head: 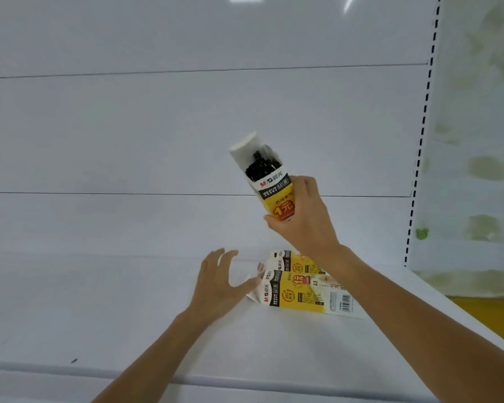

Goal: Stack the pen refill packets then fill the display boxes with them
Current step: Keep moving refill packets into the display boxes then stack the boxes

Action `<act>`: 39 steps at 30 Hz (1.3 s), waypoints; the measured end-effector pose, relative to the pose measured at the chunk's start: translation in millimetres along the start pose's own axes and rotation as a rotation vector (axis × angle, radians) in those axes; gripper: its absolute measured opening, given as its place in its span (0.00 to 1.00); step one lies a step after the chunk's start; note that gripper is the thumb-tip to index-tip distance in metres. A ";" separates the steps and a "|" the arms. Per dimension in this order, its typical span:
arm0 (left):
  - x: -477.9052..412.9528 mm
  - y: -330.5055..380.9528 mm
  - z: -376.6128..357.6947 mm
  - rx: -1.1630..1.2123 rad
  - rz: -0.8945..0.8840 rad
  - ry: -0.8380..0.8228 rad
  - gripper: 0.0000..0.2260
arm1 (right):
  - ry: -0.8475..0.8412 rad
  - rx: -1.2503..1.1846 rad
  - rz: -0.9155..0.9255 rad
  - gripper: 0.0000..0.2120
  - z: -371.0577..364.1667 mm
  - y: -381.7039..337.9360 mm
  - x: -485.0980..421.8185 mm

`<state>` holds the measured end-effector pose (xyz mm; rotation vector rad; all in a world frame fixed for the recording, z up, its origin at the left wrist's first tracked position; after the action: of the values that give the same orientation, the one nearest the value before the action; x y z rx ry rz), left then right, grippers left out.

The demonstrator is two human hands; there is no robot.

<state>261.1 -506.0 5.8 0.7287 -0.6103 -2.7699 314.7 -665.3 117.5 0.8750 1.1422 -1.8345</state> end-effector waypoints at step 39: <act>-6.6 6.9 51.1 0.660 -0.050 -0.088 0.18 | -0.341 -0.390 -0.427 0.05 -38.2 -32.1 -28.6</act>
<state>241.4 -493.0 52.1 0.7365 -1.5791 -2.6418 304.9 -613.5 140.5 0.0899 1.4679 -1.8975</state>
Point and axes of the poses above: each hand's wrist, its own x-axis away from the middle knuckle, its own z-axis out of the back of the hand, y = z × x, the point moved 3 cm from there along -x, towards the middle knuckle, and after that the axes turned 14 degrees about -x, right-handed, at the moved point
